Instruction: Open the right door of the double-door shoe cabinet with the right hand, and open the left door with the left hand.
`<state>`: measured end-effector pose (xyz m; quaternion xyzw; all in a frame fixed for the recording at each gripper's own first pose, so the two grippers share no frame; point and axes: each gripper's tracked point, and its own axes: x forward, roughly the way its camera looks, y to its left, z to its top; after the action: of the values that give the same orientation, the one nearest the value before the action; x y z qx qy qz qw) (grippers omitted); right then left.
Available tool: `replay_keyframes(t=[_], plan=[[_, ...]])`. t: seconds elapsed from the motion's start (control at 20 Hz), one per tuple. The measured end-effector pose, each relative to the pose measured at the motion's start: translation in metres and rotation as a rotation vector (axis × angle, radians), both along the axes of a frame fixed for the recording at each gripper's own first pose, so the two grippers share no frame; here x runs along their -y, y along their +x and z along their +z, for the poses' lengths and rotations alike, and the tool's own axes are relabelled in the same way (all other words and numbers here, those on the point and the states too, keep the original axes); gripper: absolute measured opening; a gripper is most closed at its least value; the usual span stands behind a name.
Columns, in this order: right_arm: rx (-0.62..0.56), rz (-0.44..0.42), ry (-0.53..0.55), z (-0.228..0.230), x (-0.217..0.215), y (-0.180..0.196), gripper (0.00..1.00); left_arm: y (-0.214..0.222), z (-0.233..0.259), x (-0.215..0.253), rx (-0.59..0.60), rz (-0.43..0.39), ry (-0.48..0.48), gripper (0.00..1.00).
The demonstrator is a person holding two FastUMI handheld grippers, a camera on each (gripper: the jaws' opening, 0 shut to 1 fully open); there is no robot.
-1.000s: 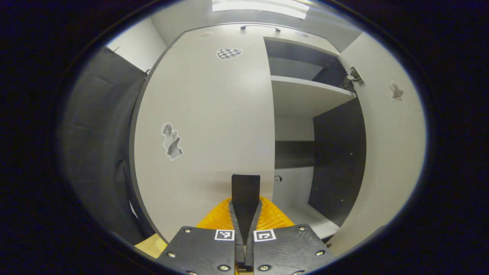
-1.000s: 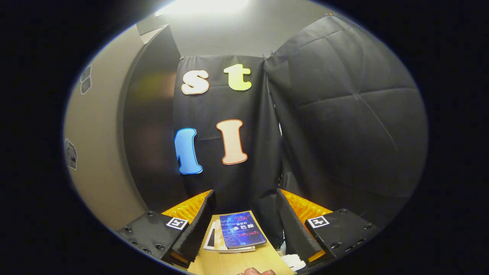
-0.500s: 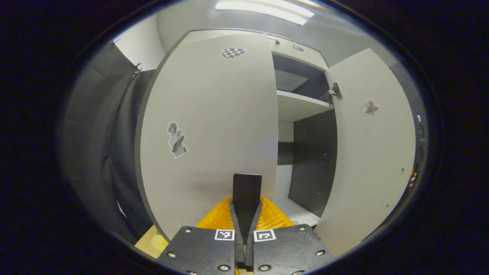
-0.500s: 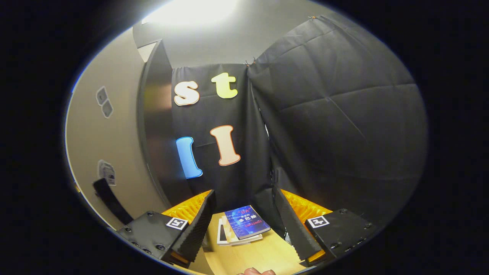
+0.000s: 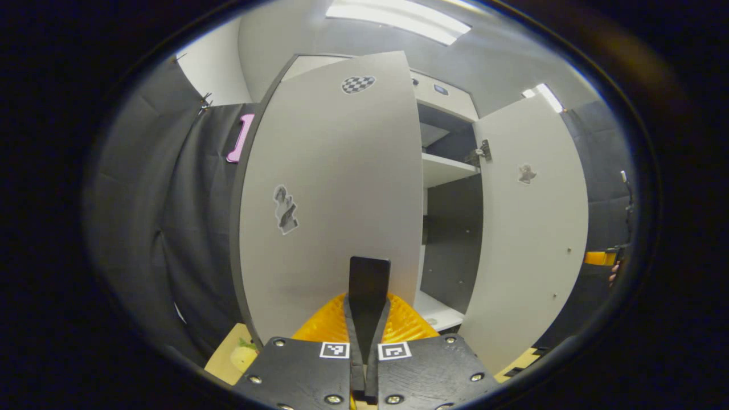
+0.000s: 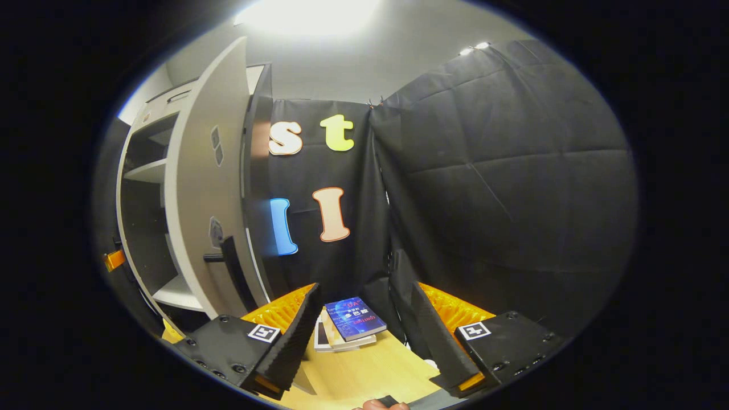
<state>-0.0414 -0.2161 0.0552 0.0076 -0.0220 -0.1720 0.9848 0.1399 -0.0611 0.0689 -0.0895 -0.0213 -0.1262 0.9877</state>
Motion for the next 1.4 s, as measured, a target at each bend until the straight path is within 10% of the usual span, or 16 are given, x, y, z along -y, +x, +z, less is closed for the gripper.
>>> replay_keyframes(t=[1.4], plan=[[-0.020, 0.143, -0.015, -0.020, -0.099, 0.003, 0.98, -0.065, -0.006, -0.120, 0.048, 0.091, 0.026, 0.02]])
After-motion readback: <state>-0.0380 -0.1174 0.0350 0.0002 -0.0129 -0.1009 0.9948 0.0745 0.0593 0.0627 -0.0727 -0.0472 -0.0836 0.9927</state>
